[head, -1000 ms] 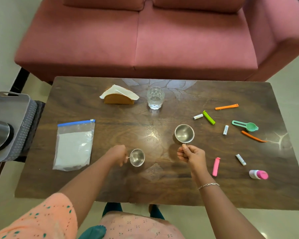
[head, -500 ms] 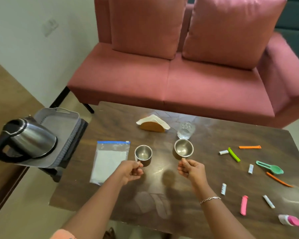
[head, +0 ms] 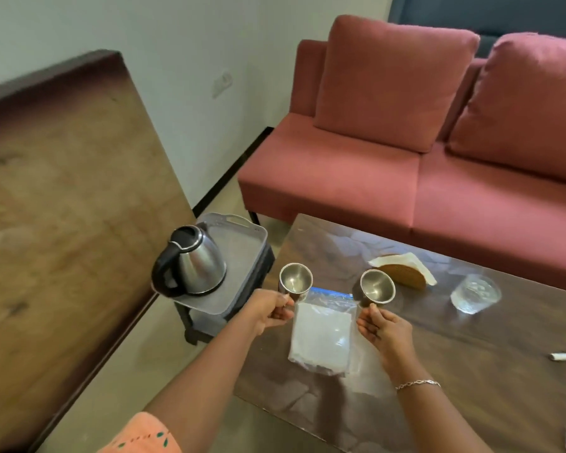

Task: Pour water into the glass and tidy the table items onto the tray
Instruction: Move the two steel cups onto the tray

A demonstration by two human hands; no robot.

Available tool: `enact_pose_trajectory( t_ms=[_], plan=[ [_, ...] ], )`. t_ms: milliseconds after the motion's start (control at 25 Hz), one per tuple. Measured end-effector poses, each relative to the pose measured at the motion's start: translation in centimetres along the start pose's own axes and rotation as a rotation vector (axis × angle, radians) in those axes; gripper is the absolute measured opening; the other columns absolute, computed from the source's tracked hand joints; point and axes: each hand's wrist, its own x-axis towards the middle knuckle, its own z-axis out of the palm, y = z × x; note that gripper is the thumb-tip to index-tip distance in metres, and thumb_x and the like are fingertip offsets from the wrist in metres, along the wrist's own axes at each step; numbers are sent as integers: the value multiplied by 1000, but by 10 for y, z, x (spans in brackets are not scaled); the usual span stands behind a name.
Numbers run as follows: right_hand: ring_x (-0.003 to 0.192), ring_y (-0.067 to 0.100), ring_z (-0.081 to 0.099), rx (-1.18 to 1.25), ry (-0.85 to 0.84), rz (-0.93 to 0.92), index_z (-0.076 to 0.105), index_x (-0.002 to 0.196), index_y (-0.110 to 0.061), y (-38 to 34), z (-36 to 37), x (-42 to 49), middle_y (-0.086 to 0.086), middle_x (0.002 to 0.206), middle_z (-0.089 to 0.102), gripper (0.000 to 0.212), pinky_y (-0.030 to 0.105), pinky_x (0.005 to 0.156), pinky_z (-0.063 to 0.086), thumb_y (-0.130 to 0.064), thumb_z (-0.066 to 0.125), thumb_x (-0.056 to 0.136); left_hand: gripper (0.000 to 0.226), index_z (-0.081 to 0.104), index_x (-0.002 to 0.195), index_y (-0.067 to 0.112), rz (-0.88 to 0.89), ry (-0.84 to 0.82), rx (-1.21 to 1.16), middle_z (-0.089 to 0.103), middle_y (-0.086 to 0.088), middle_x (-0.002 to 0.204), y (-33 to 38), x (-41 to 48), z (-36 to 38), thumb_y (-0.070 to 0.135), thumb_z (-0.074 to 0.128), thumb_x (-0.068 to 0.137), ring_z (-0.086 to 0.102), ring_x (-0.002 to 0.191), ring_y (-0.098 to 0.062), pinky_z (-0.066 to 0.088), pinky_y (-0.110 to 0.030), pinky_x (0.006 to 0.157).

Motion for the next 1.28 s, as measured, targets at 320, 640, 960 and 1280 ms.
enact_pose_trajectory(
  t_ms=[320,640,960,1280],
  plan=[
    [69,23,58,-65,-97,38,60,80,2,2,88,-6,14,76,60,19,19,55,55,-9,50,93,25,59,74,7,7,83,-74,56,-10,66,4,-3,-77,9,46,96,57,66,-15,50,-31,75],
    [66,24,58,-113,-95,75,59,88,5,20,148,37,16,77,59,16,17,50,54,-8,52,92,25,60,73,7,-67,130,-50,57,-10,64,22,47,-119,6,47,94,57,65,-15,48,-35,84],
    [67,23,62,-142,-64,67,62,87,4,32,189,74,16,78,62,16,20,54,56,-8,53,91,27,57,70,8,-116,130,-66,55,-7,63,49,92,-128,2,45,94,57,50,-9,50,-32,79],
    [66,24,60,-126,-76,62,62,77,0,30,273,102,14,73,62,18,20,55,56,-7,53,91,22,59,72,7,-26,127,-81,57,-6,64,126,127,-182,5,49,93,55,59,-13,47,-24,63]
  ],
)
